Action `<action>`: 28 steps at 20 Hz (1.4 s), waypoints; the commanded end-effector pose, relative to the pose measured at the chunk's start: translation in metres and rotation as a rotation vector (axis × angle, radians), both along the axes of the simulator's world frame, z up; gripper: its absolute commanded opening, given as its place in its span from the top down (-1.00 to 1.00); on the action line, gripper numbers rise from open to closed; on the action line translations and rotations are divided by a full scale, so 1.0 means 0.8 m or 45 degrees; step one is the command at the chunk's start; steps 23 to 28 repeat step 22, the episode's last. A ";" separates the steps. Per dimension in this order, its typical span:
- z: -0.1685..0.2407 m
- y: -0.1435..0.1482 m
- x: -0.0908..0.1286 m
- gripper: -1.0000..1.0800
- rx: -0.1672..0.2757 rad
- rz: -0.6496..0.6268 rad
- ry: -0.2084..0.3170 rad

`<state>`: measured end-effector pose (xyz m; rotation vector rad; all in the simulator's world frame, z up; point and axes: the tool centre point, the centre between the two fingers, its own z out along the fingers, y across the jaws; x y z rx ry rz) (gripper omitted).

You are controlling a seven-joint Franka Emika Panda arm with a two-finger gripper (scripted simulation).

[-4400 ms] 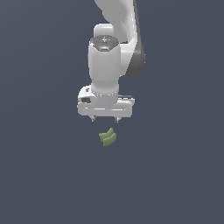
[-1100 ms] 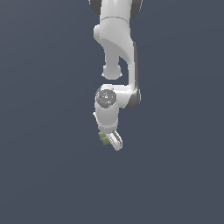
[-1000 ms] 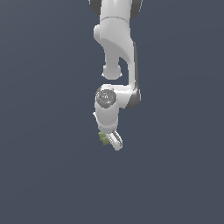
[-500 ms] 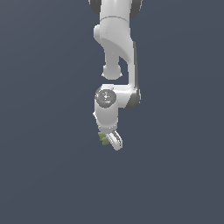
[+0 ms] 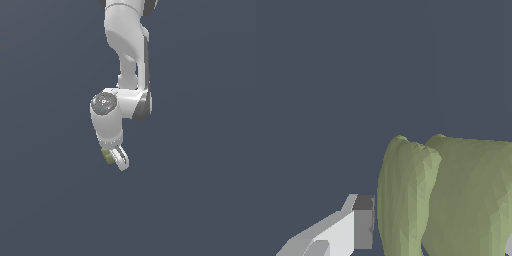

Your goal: Pick up the object and move it to a goal position.

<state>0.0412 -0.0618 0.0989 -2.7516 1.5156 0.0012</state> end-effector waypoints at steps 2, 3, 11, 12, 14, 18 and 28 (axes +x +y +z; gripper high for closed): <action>0.032 -0.033 0.007 1.00 0.000 -0.001 -0.001; 0.042 -0.043 0.009 1.00 0.000 -0.001 -0.001; 0.108 -0.112 0.027 1.00 -0.001 -0.001 -0.001; 0.114 -0.117 0.029 1.00 -0.001 -0.001 -0.001; 0.122 -0.126 0.032 1.00 -0.001 -0.001 -0.001; 0.133 -0.137 0.035 1.00 -0.001 -0.001 -0.001; 0.136 -0.141 0.037 1.00 -0.001 -0.001 -0.001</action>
